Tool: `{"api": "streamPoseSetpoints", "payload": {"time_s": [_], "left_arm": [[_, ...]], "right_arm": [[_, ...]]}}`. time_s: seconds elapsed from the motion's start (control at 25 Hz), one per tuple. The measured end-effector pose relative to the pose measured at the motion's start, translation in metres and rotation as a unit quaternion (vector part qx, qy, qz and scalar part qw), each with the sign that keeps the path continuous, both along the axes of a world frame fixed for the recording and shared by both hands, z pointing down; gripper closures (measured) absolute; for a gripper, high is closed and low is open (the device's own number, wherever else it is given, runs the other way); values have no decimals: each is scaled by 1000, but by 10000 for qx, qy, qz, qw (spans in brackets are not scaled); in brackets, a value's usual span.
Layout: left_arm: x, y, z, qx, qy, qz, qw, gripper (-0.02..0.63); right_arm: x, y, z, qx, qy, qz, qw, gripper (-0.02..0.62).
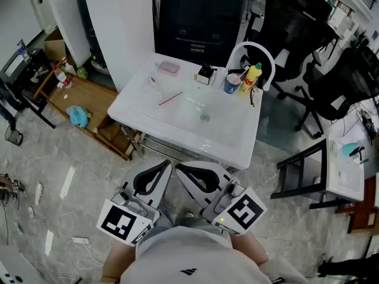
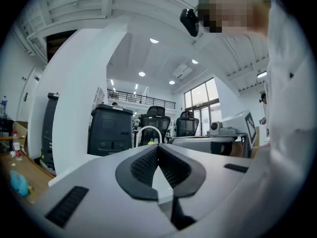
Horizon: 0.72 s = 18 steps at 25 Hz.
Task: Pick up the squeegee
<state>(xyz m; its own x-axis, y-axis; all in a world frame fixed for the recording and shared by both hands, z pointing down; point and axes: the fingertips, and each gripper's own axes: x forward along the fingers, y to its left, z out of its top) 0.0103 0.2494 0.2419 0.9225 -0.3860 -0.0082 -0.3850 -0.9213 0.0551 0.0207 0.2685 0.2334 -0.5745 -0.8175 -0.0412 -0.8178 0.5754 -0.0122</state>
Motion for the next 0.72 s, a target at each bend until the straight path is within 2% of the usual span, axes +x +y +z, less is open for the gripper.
{"api": "streamPoseSetpoints", "payload": {"time_s": [0.72], "left_arm": [[-11,-10,-4,74,-6,53,10000,594]], "right_arm": [[-11,-10,-4,45,45,30,10000,588]]}}
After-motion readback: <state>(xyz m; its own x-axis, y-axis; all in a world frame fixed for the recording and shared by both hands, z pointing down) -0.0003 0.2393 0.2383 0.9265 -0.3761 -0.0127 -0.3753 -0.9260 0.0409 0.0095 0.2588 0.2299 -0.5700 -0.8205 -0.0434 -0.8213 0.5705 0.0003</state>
